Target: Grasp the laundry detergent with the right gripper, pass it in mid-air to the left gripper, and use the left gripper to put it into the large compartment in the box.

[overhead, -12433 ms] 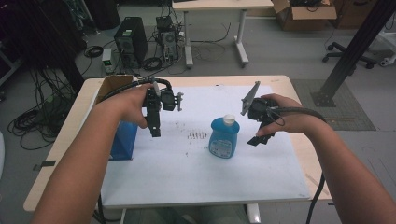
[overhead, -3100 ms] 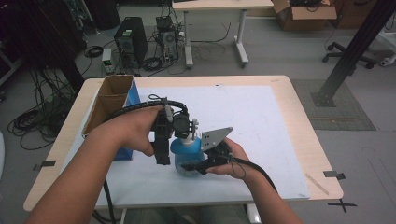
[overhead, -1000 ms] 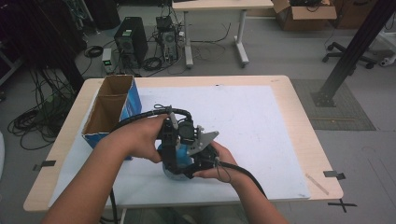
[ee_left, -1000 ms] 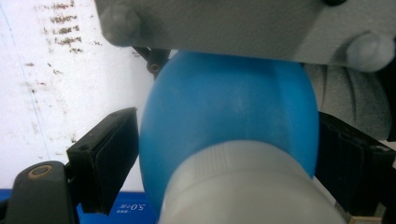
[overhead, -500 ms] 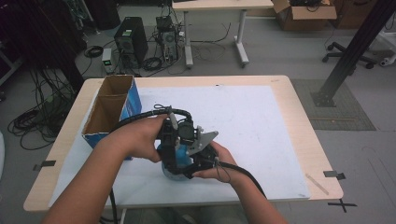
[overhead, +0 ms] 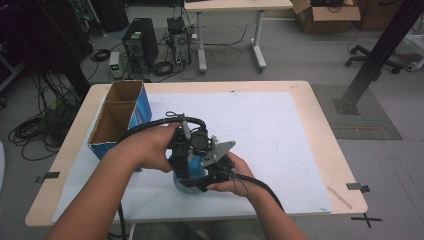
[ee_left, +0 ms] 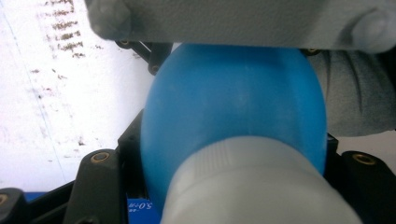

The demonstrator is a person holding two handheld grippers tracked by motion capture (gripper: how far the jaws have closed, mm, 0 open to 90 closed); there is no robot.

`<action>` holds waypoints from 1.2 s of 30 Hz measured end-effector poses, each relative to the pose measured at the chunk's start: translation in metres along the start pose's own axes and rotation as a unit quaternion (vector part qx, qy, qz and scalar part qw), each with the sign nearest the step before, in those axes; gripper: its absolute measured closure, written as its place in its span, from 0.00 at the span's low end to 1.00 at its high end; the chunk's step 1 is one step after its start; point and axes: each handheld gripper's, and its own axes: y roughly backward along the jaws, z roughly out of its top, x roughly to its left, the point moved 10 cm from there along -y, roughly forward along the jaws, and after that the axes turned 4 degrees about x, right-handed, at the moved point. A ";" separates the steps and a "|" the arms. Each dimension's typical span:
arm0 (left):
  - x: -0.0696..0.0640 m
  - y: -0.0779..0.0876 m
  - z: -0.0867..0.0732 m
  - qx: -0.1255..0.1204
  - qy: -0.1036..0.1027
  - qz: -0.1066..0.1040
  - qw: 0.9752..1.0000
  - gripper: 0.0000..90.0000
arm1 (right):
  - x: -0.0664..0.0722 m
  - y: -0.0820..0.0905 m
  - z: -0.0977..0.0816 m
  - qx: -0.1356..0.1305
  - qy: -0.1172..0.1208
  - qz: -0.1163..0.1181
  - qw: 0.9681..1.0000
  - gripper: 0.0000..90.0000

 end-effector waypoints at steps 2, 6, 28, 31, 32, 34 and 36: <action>0.000 0.000 0.001 0.000 -0.001 0.003 1.000 0.42 | 0.000 0.000 0.000 -0.001 0.000 -0.001 1.000 0.50; 0.001 0.000 0.003 0.001 -0.001 0.014 1.000 0.43 | -0.002 0.002 -0.002 0.001 0.003 -0.008 1.000 0.50; 0.004 0.006 0.005 0.017 -0.012 0.032 0.999 0.43 | -0.005 0.011 -0.003 -0.010 -0.012 -0.027 1.000 0.29; 0.005 0.007 0.004 0.015 -0.011 0.035 0.999 0.43 | -0.007 0.013 -0.002 -0.014 -0.013 -0.032 0.999 0.28; 0.005 0.007 0.004 0.015 -0.011 0.035 0.999 0.43 | -0.007 0.013 -0.002 -0.014 -0.013 -0.032 0.999 0.28; 0.005 0.008 0.004 0.016 -0.011 0.035 0.999 0.43 | -0.006 0.015 -0.001 -0.019 -0.022 -0.030 0.999 0.24; 0.005 0.008 0.004 0.016 -0.010 0.035 0.999 0.43 | -0.006 0.015 -0.001 -0.021 -0.025 -0.031 0.999 0.22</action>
